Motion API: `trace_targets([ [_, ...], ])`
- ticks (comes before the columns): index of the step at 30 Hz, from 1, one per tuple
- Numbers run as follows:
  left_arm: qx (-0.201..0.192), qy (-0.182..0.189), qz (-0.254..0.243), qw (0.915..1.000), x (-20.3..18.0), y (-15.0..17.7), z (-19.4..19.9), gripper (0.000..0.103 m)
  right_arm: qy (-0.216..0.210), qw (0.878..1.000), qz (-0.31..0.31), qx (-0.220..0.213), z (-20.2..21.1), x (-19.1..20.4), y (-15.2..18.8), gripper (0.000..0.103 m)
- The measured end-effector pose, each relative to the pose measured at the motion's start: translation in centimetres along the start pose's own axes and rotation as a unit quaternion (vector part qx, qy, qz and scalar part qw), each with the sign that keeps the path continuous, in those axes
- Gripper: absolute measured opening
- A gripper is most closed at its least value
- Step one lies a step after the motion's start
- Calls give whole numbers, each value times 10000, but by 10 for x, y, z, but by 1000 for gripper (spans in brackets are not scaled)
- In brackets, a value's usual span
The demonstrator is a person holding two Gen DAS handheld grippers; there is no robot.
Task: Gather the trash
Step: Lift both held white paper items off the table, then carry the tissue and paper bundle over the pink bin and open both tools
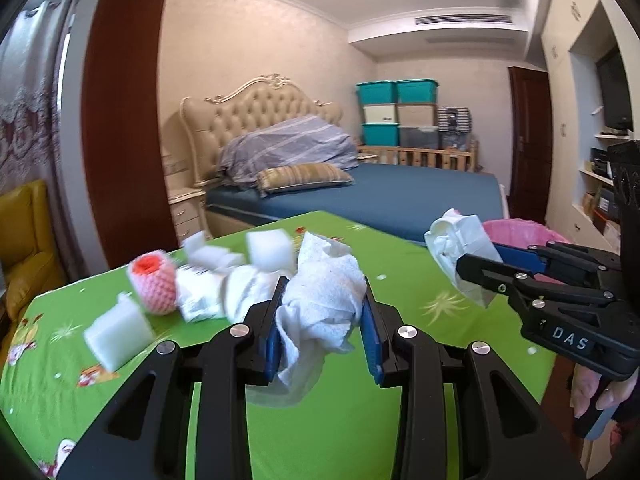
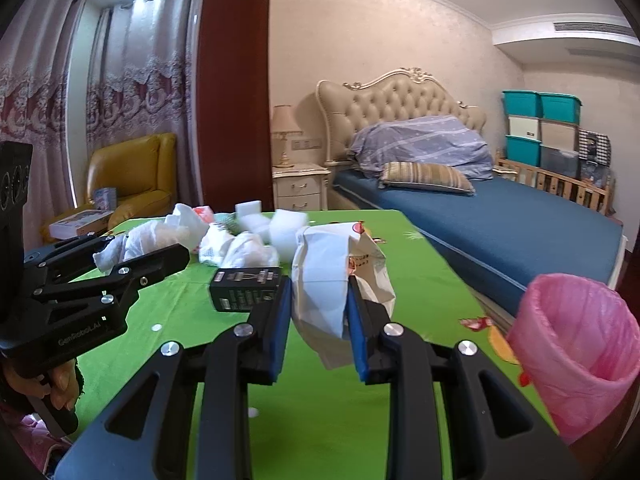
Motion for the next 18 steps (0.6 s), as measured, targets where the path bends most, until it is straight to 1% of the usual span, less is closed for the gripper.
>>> trace_targets([
  [8, 0, 444, -52, 9990, -39, -10, -26, 33, 530, 9986, 5, -92, 22, -47, -2, 26],
  [15, 99, 1081, -29, 9941, -92, -20, -63, 33, 1133, 9934, -13, -190, 43, -108, -9, 26],
  [18, 128, 1289, -15, 9916, -112, -22, -77, 33, 1359, 9905, -38, -213, 52, -136, -9, 26],
])
Point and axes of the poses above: each gripper's, at about its wrist camera, not at the fingertips, and z roughly against the way its jaws point, x to its left, y to its underside, the point moved 4 cm from there along -z, roughly the way its jaws point, and after that the axes turned 13 degrees about -x, right-handed, at the moved point
